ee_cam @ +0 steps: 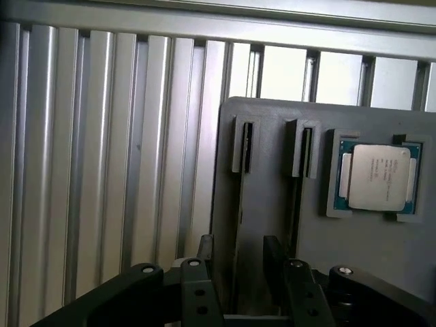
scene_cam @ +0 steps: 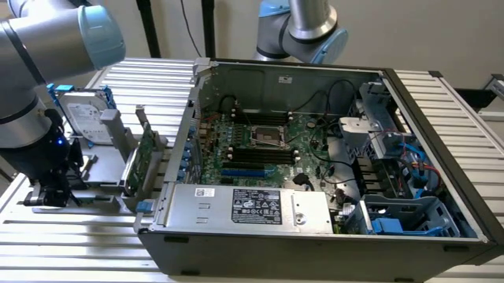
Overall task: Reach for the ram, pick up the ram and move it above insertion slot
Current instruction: 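Pick up the ram and move it above insertion slot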
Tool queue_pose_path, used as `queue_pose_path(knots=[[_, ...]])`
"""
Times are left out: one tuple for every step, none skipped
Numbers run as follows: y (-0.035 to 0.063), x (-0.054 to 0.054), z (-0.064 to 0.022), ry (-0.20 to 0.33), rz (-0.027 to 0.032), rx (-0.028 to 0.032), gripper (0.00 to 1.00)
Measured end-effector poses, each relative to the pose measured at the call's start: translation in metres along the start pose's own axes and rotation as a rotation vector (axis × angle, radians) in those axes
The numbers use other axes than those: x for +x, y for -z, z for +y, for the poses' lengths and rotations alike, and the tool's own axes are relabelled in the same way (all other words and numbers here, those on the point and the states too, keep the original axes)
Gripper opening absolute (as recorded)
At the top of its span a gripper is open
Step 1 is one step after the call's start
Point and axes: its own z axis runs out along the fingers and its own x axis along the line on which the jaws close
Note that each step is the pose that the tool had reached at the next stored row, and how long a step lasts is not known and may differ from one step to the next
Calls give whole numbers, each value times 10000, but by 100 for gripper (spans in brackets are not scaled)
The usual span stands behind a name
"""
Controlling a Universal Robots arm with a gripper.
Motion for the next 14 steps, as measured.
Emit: queue_pose_path(knots=[[-8, 0, -1, -19, -1, 1, 42], [-16, 0, -1, -33, -1, 0, 42], [-22, 0, -1, -40, -1, 0, 42], [-29, 0, -1, -45, -1, 0, 42], [-35, 0, -1, -49, -1, 0, 42], [-42, 0, -1, -51, -2, 1, 42], [-48, 1, -1, -53, -1, 0, 42], [-54, 1, -1, -55, -1, 1, 42], [-61, 1, -2, -57, -1, 0, 42], [-67, 1, -2, -58, -1, 0, 42], [-73, 1, -2, -59, -1, 0, 42], [-78, 1, -2, -61, -1, 0, 42], [-80, 1, -2, -63, -1, -1, 40], [-80, 1, -2, -64, -1, -1, 40]])
